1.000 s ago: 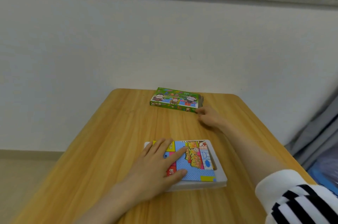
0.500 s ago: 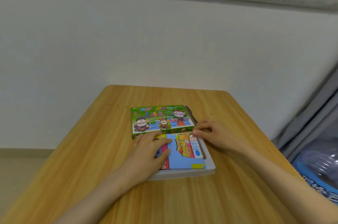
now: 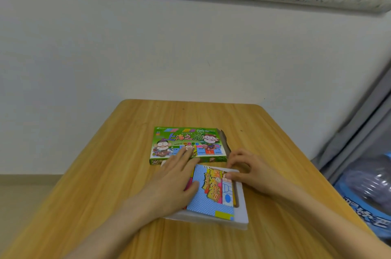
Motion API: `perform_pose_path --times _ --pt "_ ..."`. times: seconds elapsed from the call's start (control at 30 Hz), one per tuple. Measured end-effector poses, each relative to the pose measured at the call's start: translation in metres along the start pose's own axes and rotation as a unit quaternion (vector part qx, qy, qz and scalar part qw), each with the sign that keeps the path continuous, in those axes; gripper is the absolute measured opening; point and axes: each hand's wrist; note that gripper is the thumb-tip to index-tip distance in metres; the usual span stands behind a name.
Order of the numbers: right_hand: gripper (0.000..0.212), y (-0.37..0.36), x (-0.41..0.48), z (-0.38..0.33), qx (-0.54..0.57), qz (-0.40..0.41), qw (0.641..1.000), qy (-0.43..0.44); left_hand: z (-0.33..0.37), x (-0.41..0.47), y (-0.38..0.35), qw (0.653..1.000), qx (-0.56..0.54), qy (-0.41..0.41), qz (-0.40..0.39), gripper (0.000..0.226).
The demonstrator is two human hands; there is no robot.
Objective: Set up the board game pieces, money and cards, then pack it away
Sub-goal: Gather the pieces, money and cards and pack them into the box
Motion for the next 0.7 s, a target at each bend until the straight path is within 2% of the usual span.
perform_pose_path --times 0.07,0.33,0.47,0.5,0.57,0.63,0.7 --pt "0.011 0.000 -0.002 -0.001 -0.004 0.002 1.000 -0.005 0.005 -0.001 0.001 0.999 0.036 0.002 -0.032 0.093" --pt "0.015 -0.002 -0.011 -0.011 -0.021 0.012 0.999 -0.033 -0.007 0.011 0.005 0.992 0.068 0.047 -0.093 0.103" --pt "0.032 -0.001 -0.028 -0.019 0.094 0.107 0.982 -0.127 -0.008 0.009 0.002 0.994 0.067 0.032 -0.083 0.123" --pt "0.034 -0.001 -0.036 -0.021 0.135 0.111 0.970 -0.169 -0.008 0.008 0.002 0.994 0.069 0.032 -0.082 0.126" --pt "0.036 -0.002 -0.052 -0.026 0.256 0.067 0.931 -0.251 -0.008 0.007 0.001 0.994 0.072 0.036 -0.077 0.130" --pt "0.035 -0.003 -0.067 -0.033 0.430 0.010 0.854 -0.291 -0.006 0.007 0.001 0.994 0.071 0.043 -0.069 0.126" --pt "0.026 -0.003 -0.075 -0.042 0.540 -0.018 0.785 -0.303 -0.003 0.008 0.001 0.994 0.069 0.052 -0.062 0.116"
Point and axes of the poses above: each hand's wrist, its own x-axis towards the middle knuckle, its own y-axis out of the back of the hand, z = x × y, and after that the axes turned 13 degrees about -y, right-handed
